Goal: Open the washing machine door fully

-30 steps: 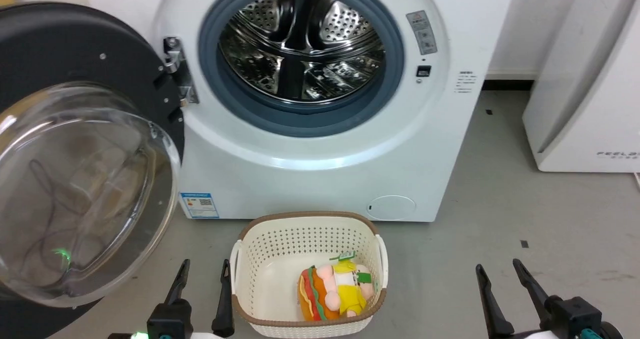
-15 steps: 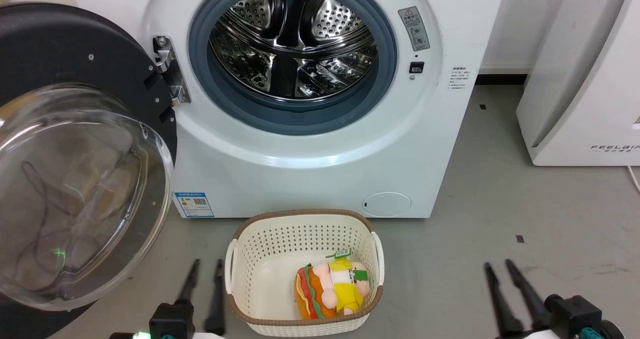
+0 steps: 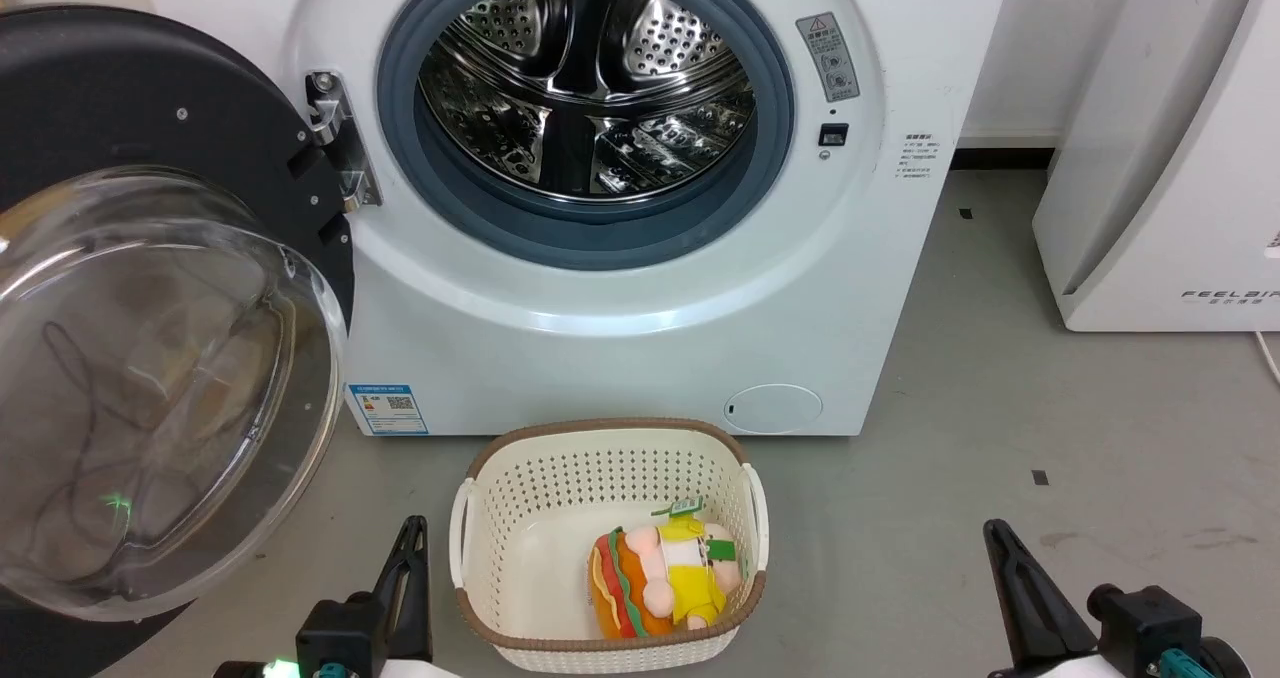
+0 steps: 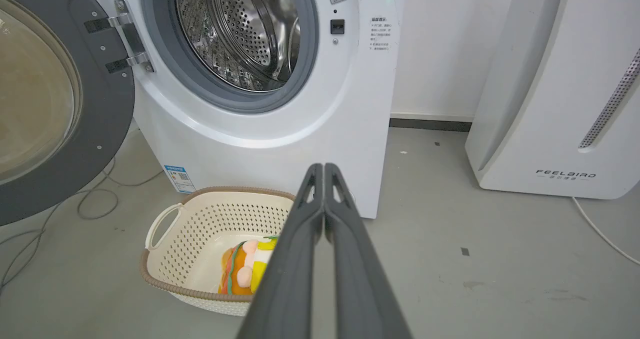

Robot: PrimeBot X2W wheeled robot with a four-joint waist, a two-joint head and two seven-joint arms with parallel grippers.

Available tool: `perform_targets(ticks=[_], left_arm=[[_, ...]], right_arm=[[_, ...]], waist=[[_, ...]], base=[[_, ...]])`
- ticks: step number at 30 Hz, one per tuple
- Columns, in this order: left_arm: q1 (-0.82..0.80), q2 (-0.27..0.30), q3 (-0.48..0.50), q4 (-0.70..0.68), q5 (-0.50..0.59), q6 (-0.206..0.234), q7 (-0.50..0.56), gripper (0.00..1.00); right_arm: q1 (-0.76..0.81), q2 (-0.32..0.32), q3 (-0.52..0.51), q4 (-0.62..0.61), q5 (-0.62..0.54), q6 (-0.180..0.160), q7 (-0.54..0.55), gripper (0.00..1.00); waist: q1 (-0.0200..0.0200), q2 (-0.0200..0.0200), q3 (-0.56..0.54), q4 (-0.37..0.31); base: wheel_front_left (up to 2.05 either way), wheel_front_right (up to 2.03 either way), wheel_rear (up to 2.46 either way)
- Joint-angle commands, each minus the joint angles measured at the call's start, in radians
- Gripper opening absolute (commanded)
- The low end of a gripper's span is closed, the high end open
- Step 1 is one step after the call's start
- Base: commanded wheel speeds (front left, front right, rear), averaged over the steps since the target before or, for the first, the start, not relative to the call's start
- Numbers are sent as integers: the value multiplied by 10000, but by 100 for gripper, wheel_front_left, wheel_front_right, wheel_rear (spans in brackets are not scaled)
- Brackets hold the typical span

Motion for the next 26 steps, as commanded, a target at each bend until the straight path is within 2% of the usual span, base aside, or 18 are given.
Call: perform_targets(ticks=[1, 26], left_arm=[[-75, -9, 57, -72, 41, -30, 52, 0], [-196, -69, 293, -407, 197, -235, 561, 0]], right_arm=[[-85, 5, 1, -79, -74, -1, 32, 0], [-234, 11, 12, -406, -216, -2, 458, 0]], waist=[[0, -1, 0, 1], [0, -1, 8, 4]], base=[[0, 0, 0], [0, 0, 0]])
